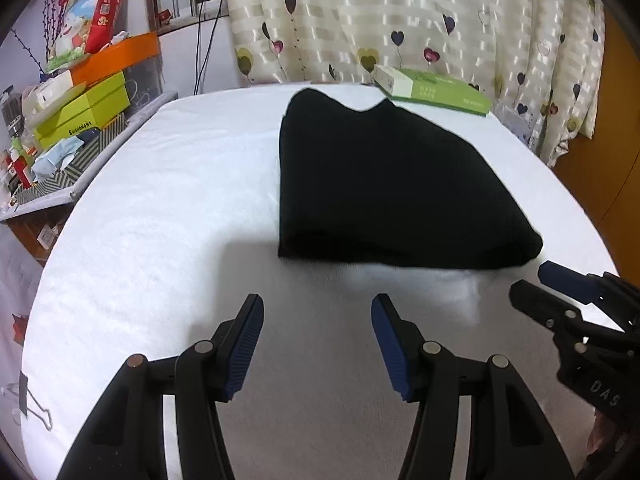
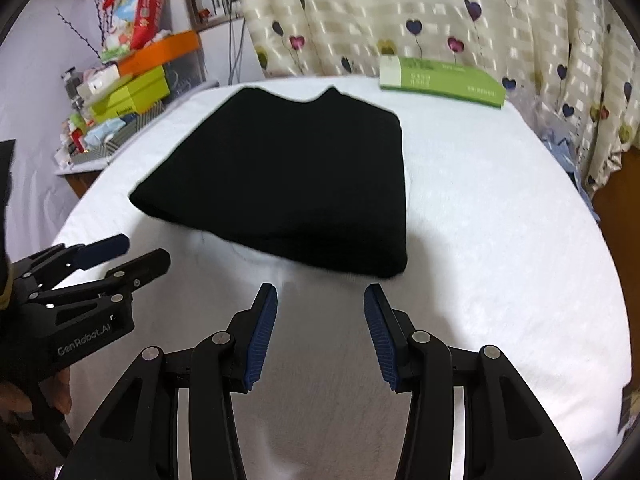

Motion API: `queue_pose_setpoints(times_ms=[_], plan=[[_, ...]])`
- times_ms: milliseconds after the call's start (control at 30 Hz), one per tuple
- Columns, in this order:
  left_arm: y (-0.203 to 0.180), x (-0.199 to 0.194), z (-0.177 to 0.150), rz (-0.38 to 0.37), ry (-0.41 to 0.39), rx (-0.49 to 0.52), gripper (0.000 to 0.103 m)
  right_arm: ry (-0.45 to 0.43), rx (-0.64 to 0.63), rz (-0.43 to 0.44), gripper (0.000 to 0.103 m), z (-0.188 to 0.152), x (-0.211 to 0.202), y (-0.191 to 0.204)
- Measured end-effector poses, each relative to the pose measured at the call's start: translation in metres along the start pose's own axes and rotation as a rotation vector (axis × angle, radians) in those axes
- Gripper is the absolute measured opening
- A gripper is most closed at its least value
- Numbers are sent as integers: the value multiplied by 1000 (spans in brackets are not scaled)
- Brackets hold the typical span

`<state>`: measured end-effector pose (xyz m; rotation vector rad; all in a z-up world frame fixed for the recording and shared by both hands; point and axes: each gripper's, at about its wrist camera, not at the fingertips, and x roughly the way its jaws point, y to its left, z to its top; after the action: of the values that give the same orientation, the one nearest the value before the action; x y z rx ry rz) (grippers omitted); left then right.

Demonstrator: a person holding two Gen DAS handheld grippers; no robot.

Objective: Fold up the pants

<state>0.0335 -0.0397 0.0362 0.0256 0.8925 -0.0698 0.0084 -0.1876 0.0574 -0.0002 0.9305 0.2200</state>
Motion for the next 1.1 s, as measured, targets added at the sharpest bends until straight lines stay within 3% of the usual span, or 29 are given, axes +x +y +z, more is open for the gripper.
queue_pose_setpoints(times_ms=[100, 500, 1100], plan=[[-5, 3, -8, 40, -6, 24, 59, 18, 4, -17, 47, -4, 5, 1], [-3, 14, -11, 10, 9, -3, 61, 10, -27, -83, 47, -6, 10, 9], [-3, 15, -11, 3, 10, -6, 62, 10, -25, -82, 48, -4, 10, 7]])
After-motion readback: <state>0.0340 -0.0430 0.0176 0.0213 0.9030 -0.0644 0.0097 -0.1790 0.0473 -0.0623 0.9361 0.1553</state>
